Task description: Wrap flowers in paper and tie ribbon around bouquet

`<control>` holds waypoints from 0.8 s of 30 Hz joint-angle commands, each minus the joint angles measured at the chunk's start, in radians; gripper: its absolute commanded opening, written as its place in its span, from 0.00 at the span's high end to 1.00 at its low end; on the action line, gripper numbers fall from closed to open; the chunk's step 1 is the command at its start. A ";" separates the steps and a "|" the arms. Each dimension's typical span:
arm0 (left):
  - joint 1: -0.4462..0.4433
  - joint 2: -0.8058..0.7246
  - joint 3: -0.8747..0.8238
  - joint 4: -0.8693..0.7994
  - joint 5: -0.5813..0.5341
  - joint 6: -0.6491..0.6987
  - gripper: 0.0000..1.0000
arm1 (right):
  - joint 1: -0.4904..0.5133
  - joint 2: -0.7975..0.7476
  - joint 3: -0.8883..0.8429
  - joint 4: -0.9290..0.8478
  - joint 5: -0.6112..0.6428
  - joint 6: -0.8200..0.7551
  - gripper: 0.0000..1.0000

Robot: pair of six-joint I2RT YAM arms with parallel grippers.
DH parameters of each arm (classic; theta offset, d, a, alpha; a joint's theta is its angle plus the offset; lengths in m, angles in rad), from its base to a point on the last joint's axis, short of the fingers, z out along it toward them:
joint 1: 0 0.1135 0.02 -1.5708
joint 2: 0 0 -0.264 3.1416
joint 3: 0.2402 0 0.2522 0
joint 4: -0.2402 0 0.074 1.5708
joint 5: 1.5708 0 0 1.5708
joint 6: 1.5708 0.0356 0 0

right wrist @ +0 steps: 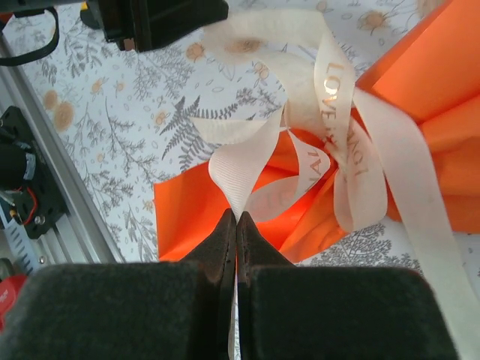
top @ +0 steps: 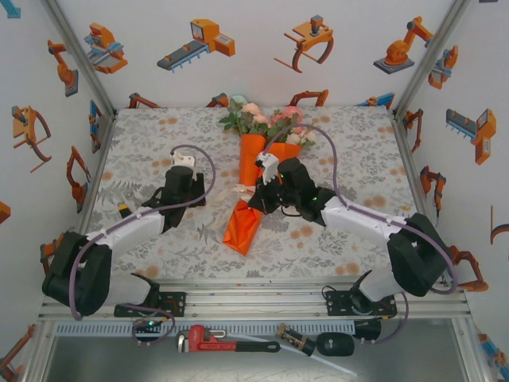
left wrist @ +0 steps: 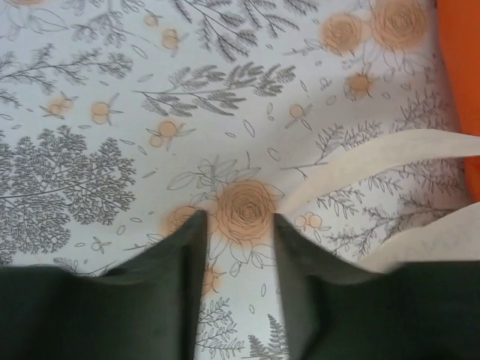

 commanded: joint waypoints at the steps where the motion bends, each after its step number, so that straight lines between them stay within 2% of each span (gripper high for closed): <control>1: 0.002 -0.119 0.016 0.066 0.037 0.036 0.42 | -0.006 0.007 0.045 -0.028 0.021 -0.040 1.00; 3: 0.003 -0.185 0.002 0.106 0.154 0.098 0.41 | -0.008 0.009 0.054 -0.040 0.007 -0.062 1.00; 7: 0.003 -0.252 -0.062 0.273 0.662 0.312 0.41 | -0.021 0.010 0.065 -0.072 -0.012 -0.102 1.00; 8: 0.001 -0.240 -0.072 0.312 0.766 0.347 0.41 | -0.026 0.011 0.071 -0.076 -0.025 -0.107 1.00; 10: 0.000 -0.195 -0.058 0.327 0.902 0.373 0.41 | -0.034 0.014 0.083 -0.089 -0.047 -0.115 1.00; 12: -0.014 -0.150 -0.036 0.304 0.951 0.429 0.41 | -0.037 0.016 0.097 -0.105 -0.065 -0.125 1.00; 16: -0.044 -0.080 -0.045 0.340 0.909 0.539 0.38 | -0.039 0.026 0.118 -0.121 -0.126 -0.145 1.00; 20: -0.047 -0.013 0.013 0.314 0.998 0.554 0.38 | -0.039 0.034 0.130 -0.136 -0.139 -0.158 1.00; 24: -0.067 0.047 0.052 0.290 1.018 0.571 0.40 | -0.039 0.040 0.144 -0.143 -0.145 -0.165 1.00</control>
